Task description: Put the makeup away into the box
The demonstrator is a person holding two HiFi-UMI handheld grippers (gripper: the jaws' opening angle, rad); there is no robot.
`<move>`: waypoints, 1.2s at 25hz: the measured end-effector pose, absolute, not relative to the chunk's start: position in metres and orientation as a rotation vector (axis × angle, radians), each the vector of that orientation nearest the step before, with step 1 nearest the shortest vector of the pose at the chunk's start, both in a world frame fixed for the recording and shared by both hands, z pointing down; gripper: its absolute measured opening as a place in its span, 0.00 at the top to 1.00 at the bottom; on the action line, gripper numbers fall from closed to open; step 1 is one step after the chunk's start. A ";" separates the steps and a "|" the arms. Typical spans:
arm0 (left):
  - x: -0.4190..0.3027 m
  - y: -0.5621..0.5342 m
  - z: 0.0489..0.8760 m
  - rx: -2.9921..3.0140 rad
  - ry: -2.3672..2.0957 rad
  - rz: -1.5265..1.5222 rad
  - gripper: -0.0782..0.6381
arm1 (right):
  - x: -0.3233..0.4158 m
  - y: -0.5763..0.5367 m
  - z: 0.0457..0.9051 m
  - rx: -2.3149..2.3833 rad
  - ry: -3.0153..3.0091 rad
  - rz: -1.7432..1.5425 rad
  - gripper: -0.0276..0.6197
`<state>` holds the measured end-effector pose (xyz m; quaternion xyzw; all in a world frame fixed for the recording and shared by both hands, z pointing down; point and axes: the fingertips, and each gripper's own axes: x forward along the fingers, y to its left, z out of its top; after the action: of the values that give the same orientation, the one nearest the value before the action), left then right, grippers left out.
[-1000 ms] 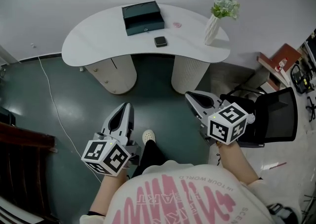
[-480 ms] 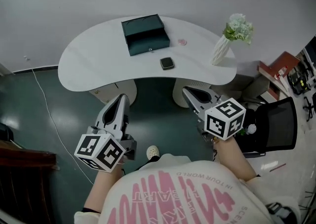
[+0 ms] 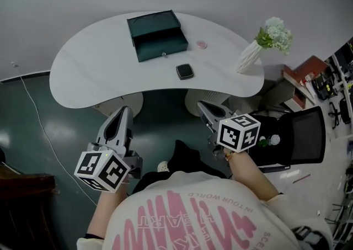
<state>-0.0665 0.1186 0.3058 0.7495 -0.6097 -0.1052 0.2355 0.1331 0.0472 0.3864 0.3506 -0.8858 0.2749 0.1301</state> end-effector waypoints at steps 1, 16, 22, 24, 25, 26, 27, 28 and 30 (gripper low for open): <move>-0.070 0.115 0.311 2.040 -1.672 -0.293 0.89 | 0.135 0.043 0.394 1.044 -2.548 0.796 0.95; -0.137 0.067 0.322 1.850 -1.849 -0.337 0.89 | 0.119 -0.065 0.446 1.081 -2.410 0.871 0.60; -0.150 0.039 0.319 1.816 -1.878 -0.374 0.89 | 0.110 -0.099 0.465 1.075 -2.328 0.842 0.49; -0.150 0.032 0.321 1.804 -1.886 -0.384 0.89 | 0.107 -0.104 0.477 1.041 -2.295 0.827 0.49; -0.150 0.030 0.321 1.798 -1.894 -0.388 0.89 | 0.106 -0.107 0.481 1.032 -2.281 0.812 0.49; -0.152 0.028 0.320 1.792 -1.905 -0.390 0.89 | 0.105 -0.110 0.485 1.031 -2.268 0.794 0.49; -0.155 0.026 0.320 1.783 -1.915 -0.392 0.89 | 0.103 -0.114 0.488 1.032 -2.256 0.776 0.49; -0.159 0.026 0.320 1.772 -1.924 -0.397 0.89 | 0.101 -0.117 0.492 1.030 -2.244 0.761 0.49; -0.166 0.027 0.321 1.746 -1.934 -0.411 0.89 | 0.098 -0.119 0.499 1.019 -2.219 0.746 0.47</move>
<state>-0.1663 0.0269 0.3210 0.6409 -0.7101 -0.1510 0.2493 0.0976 -0.1192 0.4991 0.3818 -0.8319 0.2796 0.2899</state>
